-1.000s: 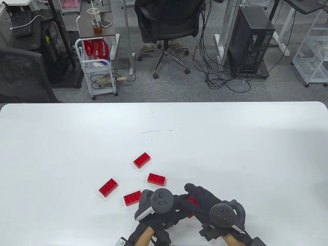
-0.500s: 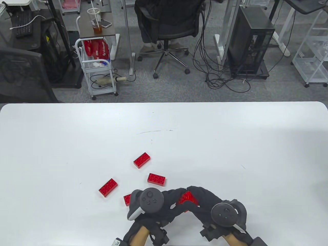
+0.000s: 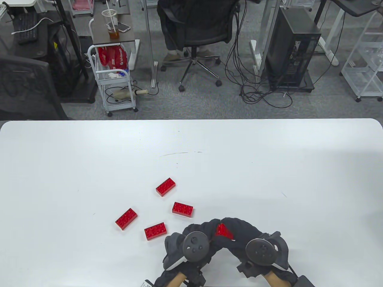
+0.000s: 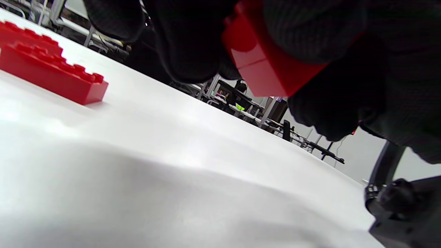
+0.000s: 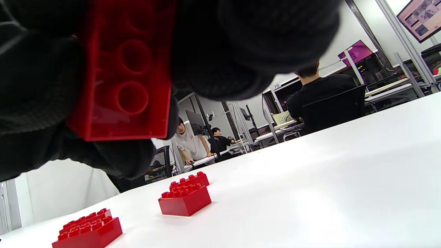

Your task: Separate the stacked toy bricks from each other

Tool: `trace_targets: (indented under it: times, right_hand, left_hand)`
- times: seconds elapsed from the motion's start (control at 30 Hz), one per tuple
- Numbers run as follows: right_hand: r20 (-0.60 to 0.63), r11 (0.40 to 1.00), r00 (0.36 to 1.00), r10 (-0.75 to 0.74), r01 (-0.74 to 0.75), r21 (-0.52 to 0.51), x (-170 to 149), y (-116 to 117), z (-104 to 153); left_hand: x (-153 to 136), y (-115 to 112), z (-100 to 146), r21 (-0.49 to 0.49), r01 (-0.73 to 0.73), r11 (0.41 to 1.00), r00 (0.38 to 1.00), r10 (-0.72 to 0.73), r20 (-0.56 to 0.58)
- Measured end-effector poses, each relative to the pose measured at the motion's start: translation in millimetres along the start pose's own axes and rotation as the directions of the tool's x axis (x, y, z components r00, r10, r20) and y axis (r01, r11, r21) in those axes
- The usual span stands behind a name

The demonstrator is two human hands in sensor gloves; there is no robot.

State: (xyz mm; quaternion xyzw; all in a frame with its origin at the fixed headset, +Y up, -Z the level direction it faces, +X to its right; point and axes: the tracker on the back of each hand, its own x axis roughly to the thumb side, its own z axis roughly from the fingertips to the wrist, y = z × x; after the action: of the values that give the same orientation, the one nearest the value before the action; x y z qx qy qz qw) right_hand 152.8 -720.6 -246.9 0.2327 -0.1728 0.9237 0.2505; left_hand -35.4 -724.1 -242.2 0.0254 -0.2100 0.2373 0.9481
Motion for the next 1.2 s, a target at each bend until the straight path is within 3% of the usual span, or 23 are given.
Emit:
trace_targets:
  times: [0.17,0.27,0.33,0.6,0.8,1.2]
  right_hand:
    - [0.002,1.000,1.000,0.017,-0.017,-0.010,-0.1,-0.9,-0.2]
    - [-0.024,0.998,0.999,0.041,-0.042,-0.056,-2.7,-1.3,-0.6]
    - [-0.035,0.999,0.999,0.013,-0.014,-0.039,-3.7,-1.3,-0.3]
    - [-0.047,0.999,0.999,0.008,-0.010,-0.053,-4.6,0.1,-0.1]
    - [-0.071,1.000,0.997,-0.011,0.010,-0.015,-10.3,5.4,-2.0]
    - [-0.071,1.000,0.997,-0.011,0.011,-0.004,-13.2,4.8,-2.7]
  left_hand:
    - [5.8,0.1,3.1,0.059,0.082,0.995,0.997,-0.081,-0.006]
    - [8.8,2.4,5.2,0.156,0.133,0.979,0.991,-0.132,-0.017]
    - [8.2,3.5,4.5,0.111,0.143,0.983,0.990,-0.142,-0.014]
    - [1.5,10.6,0.9,0.088,0.062,0.994,0.998,-0.061,-0.017]
    - [-3.7,22.3,-9.4,0.060,0.093,0.994,0.995,-0.091,-0.047]
    - [-27.6,38.2,-63.0,-0.160,0.198,0.967,0.962,-0.223,-0.160]
